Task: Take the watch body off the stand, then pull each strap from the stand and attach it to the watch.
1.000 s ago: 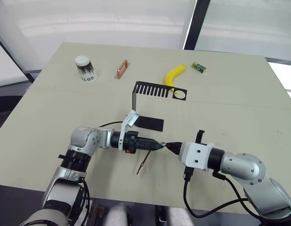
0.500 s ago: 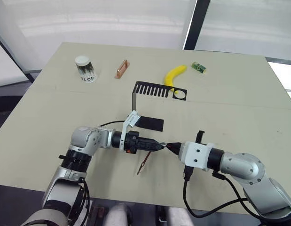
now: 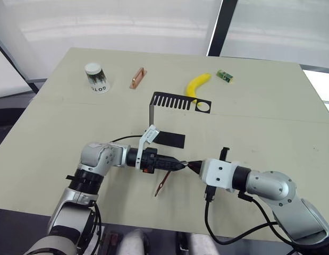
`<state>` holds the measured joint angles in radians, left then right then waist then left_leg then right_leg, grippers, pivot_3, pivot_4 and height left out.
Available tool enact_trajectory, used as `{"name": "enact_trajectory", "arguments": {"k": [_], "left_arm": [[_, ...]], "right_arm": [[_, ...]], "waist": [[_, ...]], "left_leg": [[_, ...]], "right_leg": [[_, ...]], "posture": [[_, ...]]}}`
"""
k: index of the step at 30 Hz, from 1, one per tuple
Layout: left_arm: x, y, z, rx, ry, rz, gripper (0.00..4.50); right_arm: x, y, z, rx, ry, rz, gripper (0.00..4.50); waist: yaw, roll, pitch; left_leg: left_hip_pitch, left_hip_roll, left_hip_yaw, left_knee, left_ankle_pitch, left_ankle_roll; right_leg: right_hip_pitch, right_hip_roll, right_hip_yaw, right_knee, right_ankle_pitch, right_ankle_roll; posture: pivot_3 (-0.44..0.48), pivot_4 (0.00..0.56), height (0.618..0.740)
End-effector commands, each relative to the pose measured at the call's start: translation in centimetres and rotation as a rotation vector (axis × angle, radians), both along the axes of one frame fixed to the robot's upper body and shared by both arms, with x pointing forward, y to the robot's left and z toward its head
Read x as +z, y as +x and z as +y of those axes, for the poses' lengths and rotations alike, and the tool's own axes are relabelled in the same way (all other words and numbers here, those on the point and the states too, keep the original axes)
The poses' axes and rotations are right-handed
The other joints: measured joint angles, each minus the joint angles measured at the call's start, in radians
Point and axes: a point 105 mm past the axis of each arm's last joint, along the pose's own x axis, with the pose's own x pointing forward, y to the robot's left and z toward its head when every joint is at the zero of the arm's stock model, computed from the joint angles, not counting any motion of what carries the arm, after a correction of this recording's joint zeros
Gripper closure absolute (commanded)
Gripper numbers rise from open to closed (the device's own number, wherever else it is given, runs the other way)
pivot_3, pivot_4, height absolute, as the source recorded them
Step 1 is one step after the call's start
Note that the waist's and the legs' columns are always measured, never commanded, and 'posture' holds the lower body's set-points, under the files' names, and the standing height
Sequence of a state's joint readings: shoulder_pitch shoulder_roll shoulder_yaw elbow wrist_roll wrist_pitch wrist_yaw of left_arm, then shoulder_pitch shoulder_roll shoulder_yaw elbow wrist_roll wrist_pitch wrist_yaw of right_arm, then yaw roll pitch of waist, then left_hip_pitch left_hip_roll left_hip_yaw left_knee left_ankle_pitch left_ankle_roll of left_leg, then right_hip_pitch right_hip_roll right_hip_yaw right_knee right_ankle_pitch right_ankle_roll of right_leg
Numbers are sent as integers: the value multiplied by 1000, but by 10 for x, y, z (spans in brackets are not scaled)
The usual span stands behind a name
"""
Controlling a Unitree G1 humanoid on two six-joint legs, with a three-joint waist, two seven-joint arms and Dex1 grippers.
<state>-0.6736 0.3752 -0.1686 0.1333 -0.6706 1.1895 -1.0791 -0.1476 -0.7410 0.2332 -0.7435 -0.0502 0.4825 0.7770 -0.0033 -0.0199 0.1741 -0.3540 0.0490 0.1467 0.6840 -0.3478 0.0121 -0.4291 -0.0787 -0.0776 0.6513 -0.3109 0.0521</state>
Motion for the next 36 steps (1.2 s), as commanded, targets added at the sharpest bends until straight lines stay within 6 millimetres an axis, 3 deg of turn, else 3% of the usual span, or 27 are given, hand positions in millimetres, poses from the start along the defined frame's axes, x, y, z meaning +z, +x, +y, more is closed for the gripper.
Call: {"name": "enact_trajectory", "arguments": {"k": [1,36], "left_arm": [[10,-17,-21,-120,-45,-29,2883],[7,-18,-22,-125,-31,-39,2883]], "right_arm": [[14,-8,15,74,27,-55,4500],[13,-4,15,57,15,-41,4500]], "waist": [[0,0,0],[0,0,0]], "left_leg": [[0,0,0,0,0,0],[0,0,0,0,0,0]], "right_leg": [[0,0,0,0,0,0],[0,0,0,0,0,0]], "posture": [[0,150,725],[0,150,725]]}}
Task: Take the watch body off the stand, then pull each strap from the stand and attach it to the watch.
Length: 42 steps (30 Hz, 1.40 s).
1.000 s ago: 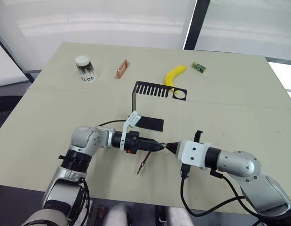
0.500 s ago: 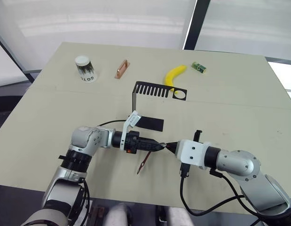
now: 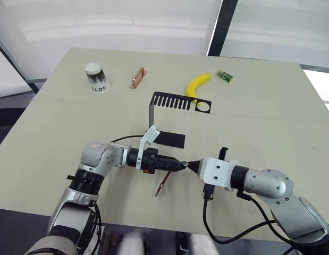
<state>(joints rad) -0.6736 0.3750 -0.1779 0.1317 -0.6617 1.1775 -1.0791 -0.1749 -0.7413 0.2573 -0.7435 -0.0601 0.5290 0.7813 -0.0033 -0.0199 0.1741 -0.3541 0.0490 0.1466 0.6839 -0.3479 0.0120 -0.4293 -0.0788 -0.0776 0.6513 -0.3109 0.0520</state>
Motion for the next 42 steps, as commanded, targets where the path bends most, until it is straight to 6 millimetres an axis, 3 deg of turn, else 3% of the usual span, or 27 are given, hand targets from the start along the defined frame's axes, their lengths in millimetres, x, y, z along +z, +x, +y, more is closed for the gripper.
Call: {"name": "enact_trajectory", "arguments": {"k": [1,42], "left_arm": [[9,-18,-21,-123,-39,-26,2883],[7,-17,-20,-117,-39,-27,2883]], "right_arm": [[15,-6,14,69,33,-61,4500],[13,-4,14,60,33,-43,4500]], "waist": [[0,0,0],[0,0,0]], "left_leg": [[0,0,0,0,0,0],[0,0,0,0,0,0]], "right_leg": [[0,0,0,0,0,0],[0,0,0,0,0,0]], "posture": [[0,150,725],[0,150,725]]}}
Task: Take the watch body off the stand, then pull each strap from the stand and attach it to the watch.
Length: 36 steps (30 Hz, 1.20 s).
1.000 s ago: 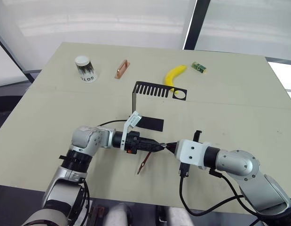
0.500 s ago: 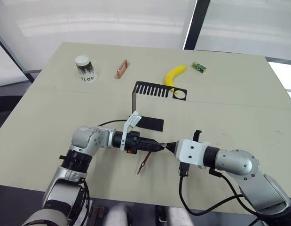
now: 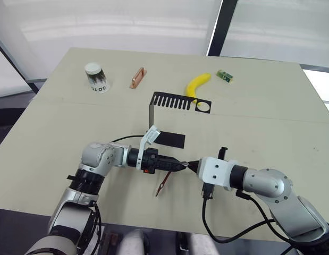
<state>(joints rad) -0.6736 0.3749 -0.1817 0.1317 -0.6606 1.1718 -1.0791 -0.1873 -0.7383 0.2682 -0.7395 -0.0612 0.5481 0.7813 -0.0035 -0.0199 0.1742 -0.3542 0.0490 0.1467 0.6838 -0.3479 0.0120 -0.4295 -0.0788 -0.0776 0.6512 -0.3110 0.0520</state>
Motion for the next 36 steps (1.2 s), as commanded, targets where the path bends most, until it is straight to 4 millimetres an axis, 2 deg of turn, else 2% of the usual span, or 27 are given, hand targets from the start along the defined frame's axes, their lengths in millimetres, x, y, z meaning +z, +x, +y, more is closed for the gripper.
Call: {"name": "enact_trajectory", "arguments": {"k": [1,8,9,11,16,17,18,22,26,29,32,36], "left_arm": [[7,-17,-20,-115,-39,-22,2883],[5,-16,-18,-112,-26,-35,2883],[4,-16,-17,-109,-22,-40,2883],[4,-14,-13,-104,-21,-67,2883],[14,-9,2,-105,-96,-203,2883],[15,-8,8,-110,-108,-279,2883],[15,-7,12,-118,-113,-335,2883],[22,-3,25,-105,-194,-582,2883],[35,-2,31,-109,-286,-1028,2883],[40,-3,37,-124,-297,-1316,2883],[38,-8,41,-177,-285,-1482,2883],[41,-10,44,-180,-287,-1584,2883]], "right_arm": [[14,-6,13,64,36,-53,4500],[13,-10,9,41,60,-7,4500],[12,-12,7,37,57,11,3858],[13,-16,2,30,44,17,3093],[15,-27,-19,3,2,30,698],[15,-31,-26,-8,-2,35,205],[15,-34,-31,-15,-5,39,92],[17,-49,-47,-27,20,46,92],[26,-63,-65,-76,152,20,92],[38,-82,-71,-43,296,-20,92],[40,-93,-78,-82,372,15,92],[44,-97,-77,-87,414,12,92]], "waist": [[0,0,0],[1,0,0],[1,0,0],[2,0,0],[1,0,0],[1,0,0],[1,0,0],[4,0,1],[9,0,1],[17,0,1],[13,0,1],[3,0,1]], "left_leg": [[0,0,0,0,0,0],[0,0,0,0,0,0],[0,0,0,0,0,0],[0,0,0,0,0,0],[-1,0,0,-1,0,0],[-1,0,0,-1,0,0],[0,0,0,-1,0,0],[-1,0,0,-2,-1,0],[-1,0,0,-2,-1,1],[0,0,0,-2,-2,2],[1,0,1,-2,-2,3],[1,0,1,-2,-3,4]], "right_leg": [[0,0,0,0,0,0],[0,0,0,0,0,0],[0,0,0,0,0,0],[0,0,0,0,0,0],[0,0,-1,-2,0,0],[0,0,0,-2,0,0],[0,0,-1,-2,0,0],[1,0,-1,-4,0,0],[2,0,-1,-6,0,0],[2,0,-2,-6,1,1],[3,1,-1,-6,1,1],[4,0,0,-6,1,2]], "posture": [[0,150,725],[0,150,725],[0,150,725],[0,150,725],[0,150,725],[0,150,725],[0,150,725],[0,150,725],[0,150,725],[0,150,725],[0,150,725],[0,150,725]]}}
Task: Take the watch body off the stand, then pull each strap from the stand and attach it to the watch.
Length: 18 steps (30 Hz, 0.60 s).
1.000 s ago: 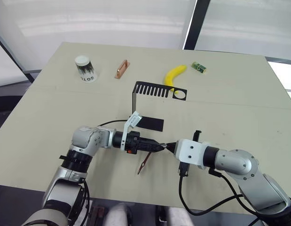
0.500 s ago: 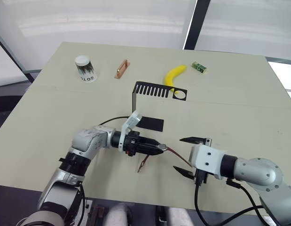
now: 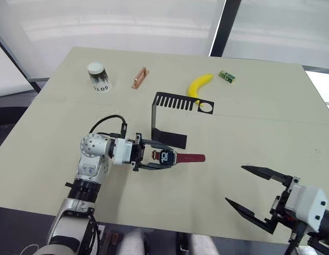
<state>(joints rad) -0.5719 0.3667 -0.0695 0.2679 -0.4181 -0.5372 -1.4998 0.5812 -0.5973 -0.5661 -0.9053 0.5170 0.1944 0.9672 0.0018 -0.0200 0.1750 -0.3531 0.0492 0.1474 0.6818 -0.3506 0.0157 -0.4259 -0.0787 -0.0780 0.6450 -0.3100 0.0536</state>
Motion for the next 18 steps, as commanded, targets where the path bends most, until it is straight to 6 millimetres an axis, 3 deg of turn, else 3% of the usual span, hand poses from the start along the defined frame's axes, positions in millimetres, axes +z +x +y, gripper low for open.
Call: {"name": "enact_trajectory", "arguments": {"k": [1,9,11,14,18], "left_arm": [[3,-3,3,-8,10,-91,2883],[2,-5,6,6,44,-118,2883],[0,-6,11,22,85,-51,2883],[8,-14,14,51,101,216,2883],[-4,-25,0,106,157,384,2883]], "right_arm": [[14,-5,8,32,15,-71,92],[12,-2,8,30,16,-89,92],[12,-2,6,29,17,-90,92],[15,-3,5,24,44,-84,92],[13,-6,3,27,47,-56,92]], "waist": [[-4,0,0],[-2,0,0],[-4,0,0],[-6,1,0],[-2,1,1]], "left_leg": [[0,0,0,0,0,0],[0,0,0,0,0,0],[0,0,0,0,0,0],[0,1,0,0,0,0],[0,1,-1,0,0,0]], "right_leg": [[0,0,0,0,0,0],[0,0,0,0,0,0],[0,0,0,0,0,0],[0,1,0,1,0,0],[0,0,0,1,0,0]], "posture": [[0,150,725],[0,150,725],[0,150,725],[0,150,725],[0,150,725]]}}
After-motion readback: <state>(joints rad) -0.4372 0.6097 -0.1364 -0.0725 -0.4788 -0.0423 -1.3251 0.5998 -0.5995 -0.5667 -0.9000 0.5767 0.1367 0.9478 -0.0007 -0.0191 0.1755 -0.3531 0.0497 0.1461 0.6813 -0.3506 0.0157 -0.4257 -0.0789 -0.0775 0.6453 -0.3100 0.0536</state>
